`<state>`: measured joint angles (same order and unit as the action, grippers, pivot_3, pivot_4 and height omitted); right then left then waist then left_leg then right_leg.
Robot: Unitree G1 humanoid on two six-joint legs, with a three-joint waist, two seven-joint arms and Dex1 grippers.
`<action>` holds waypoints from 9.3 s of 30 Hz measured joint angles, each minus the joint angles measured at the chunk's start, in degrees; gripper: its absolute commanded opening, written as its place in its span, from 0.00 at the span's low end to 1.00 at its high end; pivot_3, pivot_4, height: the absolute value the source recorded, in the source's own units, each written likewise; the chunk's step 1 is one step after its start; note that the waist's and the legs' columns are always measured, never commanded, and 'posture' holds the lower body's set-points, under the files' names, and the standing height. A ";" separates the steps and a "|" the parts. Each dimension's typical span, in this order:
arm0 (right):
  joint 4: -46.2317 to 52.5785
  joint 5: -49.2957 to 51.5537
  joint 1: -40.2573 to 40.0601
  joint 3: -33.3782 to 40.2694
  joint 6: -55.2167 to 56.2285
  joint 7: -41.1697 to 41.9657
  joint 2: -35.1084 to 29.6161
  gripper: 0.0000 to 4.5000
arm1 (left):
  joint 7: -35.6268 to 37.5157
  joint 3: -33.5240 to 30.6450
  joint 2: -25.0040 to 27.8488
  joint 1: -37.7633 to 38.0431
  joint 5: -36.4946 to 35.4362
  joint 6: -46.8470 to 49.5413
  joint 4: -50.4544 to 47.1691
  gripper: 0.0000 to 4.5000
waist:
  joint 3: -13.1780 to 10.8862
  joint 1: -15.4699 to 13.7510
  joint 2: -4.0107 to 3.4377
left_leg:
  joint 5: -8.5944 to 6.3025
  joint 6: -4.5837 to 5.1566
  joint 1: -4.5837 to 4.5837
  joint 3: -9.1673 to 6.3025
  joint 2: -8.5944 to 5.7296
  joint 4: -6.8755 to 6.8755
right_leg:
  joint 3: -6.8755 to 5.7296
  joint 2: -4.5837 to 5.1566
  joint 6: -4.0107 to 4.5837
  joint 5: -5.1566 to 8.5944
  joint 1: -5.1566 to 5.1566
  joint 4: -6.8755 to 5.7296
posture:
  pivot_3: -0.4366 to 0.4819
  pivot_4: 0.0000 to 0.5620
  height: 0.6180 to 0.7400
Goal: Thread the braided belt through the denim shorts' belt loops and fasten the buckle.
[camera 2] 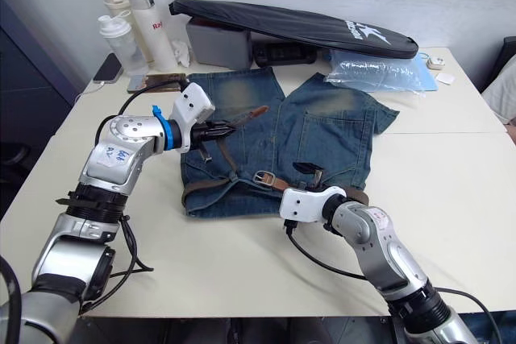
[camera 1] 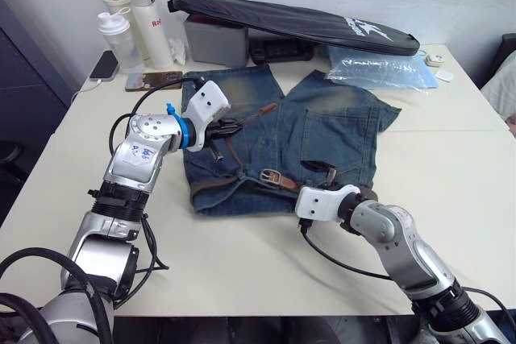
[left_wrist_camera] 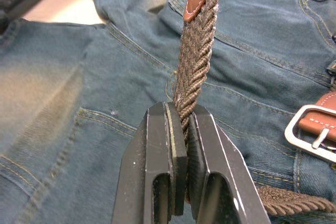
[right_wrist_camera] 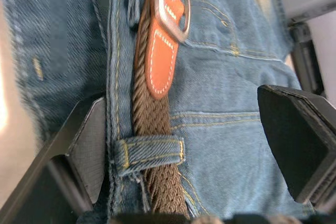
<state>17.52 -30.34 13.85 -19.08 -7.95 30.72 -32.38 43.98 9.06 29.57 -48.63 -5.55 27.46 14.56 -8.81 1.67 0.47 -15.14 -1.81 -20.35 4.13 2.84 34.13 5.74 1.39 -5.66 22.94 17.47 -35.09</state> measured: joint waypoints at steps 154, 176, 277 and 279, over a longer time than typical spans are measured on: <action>15.75 62.74 8.99 40.69 -62.48 -14.28 31.56 0.99 | -10.62 5.79 -15.65 8.48 -2.81 11.87 -12.36 0.00 | 0.13 -0.08 -0.15 | -0.05 0.00 -0.27 -0.21 -0.02 -0.24 | -0.12 0.07 -0.02 -0.02 0.11 0.05 | 0.48 0.27 1.00; 10.38 94.19 14.44 57.28 -65.88 -48.62 41.27 0.07 | -9.67 11.59 -14.43 10.80 8.31 -11.52 -11.42 0.00 | 0.40 0.34 -0.55 | 0.03 0.15 -0.95 0.02 -0.05 -0.36 | 0.09 0.06 -0.11 -0.08 0.94 -0.01 | 0.48 0.27 1.00; 18.82 93.91 25.66 22.95 -46.45 -21.65 -9.95 0.00 | 14.48 9.10 0.66 5.10 3.27 3.94 3.21 0.01 | 0.57 1.43 -0.24 | 0.12 0.43 -0.96 -0.06 0.04 -0.52 | 0.09 0.10 -0.20 -0.13 0.94 0.01 | 0.48 0.27 1.00; 18.26 94.16 25.51 23.28 -47.47 -23.84 -9.50 0.00 | 14.43 8.07 0.49 5.16 2.35 5.29 3.23 0.01 | 0.57 1.45 -0.23 | 0.12 0.42 -0.96 -0.06 0.05 -0.52 | 0.09 0.10 -0.20 -0.13 0.96 0.00 | 0.48 0.27 1.00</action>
<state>35.79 63.82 39.37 4.20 -55.42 6.88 -41.87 58.41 17.13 30.06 -43.47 -3.20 32.75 17.79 -8.24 3.12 0.24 -15.02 -1.39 -21.30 4.08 2.89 33.61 5.82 1.49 -5.86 22.81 18.43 -35.09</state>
